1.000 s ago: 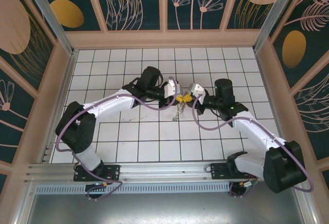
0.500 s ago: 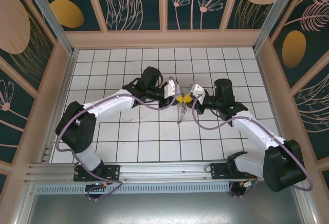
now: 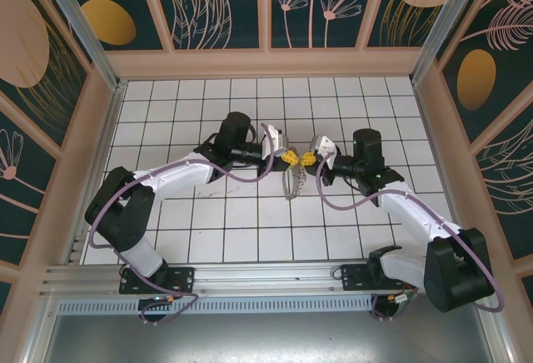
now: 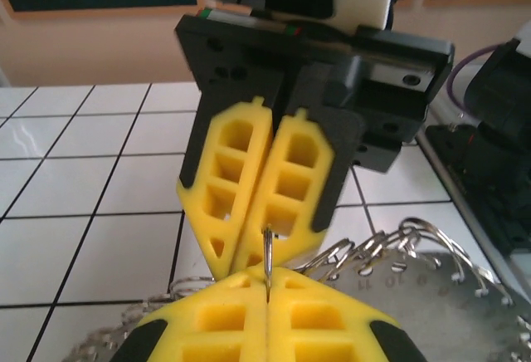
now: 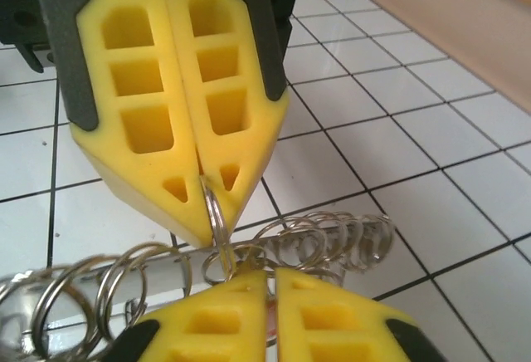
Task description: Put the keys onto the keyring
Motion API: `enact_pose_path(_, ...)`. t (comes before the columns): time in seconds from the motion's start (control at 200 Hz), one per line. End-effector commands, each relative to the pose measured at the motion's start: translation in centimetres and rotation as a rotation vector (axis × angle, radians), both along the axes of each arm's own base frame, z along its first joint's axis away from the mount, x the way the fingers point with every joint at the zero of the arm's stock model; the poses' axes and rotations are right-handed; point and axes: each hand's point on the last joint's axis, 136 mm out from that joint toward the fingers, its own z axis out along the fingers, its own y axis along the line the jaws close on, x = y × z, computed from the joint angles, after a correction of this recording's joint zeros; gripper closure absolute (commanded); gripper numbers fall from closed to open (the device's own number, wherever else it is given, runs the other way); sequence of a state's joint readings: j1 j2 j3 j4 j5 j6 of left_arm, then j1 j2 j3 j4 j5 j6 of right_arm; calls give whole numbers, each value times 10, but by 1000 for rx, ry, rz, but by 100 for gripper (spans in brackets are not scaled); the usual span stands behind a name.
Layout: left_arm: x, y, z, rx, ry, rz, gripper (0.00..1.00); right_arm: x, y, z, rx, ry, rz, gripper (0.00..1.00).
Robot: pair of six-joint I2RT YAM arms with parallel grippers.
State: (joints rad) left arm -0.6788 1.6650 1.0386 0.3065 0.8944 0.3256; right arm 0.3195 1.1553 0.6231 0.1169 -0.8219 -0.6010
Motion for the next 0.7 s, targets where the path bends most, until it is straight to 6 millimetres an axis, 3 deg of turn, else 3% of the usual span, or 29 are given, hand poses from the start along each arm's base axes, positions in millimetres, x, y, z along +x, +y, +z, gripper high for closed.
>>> enact_pose_path(0.0,-11,-2,33,-105,-39,-73,100,-1,4,9,52,-15,34,94)
enact_pose_path(0.185,-10,-4,26,-97,-20,-75,100,-4,8,17,76,-19,61,94)
enact_pose_path(0.335,5,-2,19,-61,-47,20,100,6,-3,13,27,-48,-45,89)
enact_pose_path(0.505,29,9,-4,78,-102,172,100,17,-23,16,-20,-123,-198,81)
enact_pose_path(0.696,36,26,-29,227,-143,239,100,21,-32,29,19,-140,-281,71)
